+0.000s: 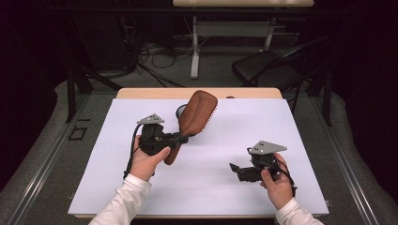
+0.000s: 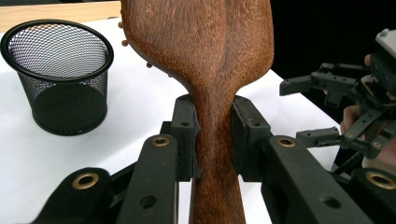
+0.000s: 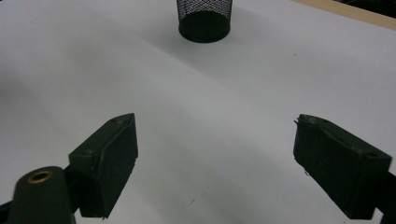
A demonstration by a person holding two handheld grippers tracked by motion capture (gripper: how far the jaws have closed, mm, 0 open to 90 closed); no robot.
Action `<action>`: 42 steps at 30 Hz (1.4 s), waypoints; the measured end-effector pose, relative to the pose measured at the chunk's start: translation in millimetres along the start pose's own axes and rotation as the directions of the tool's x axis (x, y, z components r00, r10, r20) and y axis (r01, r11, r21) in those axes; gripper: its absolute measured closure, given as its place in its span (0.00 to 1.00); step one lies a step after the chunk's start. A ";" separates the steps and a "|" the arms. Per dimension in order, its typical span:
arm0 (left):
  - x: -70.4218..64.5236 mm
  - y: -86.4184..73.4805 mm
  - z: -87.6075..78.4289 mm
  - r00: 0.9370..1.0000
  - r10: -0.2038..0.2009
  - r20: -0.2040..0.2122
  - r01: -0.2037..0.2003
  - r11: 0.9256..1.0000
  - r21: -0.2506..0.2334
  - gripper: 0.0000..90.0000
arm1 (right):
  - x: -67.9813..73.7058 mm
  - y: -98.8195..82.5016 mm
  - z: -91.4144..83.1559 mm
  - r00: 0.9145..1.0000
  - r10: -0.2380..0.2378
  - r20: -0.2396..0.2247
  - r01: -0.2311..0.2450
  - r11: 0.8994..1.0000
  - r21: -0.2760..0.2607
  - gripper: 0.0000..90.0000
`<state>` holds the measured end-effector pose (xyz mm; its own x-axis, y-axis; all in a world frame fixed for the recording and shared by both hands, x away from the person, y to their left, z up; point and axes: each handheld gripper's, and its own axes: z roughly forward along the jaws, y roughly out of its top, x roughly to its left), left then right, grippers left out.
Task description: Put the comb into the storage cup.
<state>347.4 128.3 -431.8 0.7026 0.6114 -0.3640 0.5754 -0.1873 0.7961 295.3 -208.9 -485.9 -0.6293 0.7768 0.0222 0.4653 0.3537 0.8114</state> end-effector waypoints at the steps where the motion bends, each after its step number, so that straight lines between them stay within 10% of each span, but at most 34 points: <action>1: 0.2 0.1 0.1 1.000 0.000 0.001 0.000 1.000 0.000 0.81 | -0.5 2.4 -0.6 1.000 -0.007 -0.001 0.007 1.000 0.002 0.15; 20: 2.1 0.2 -0.3 1.000 -0.007 -0.002 0.007 1.000 0.001 0.81 | -8.5 33.2 2.5 0.997 -0.049 -0.055 0.054 0.992 0.113 0.09; 42: 5.0 0.2 -0.6 1.000 -0.016 -0.002 0.016 1.000 -0.007 0.81 | -15.0 56.0 11.0 0.995 0.084 -0.052 -0.074 0.982 0.175 0.00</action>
<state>350.8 131.8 -433.2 0.6921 0.6163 -0.3758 0.5838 -0.1718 0.7935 337.7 -195.0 -447.2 -0.6191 0.7760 0.1206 0.6125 0.3810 0.6926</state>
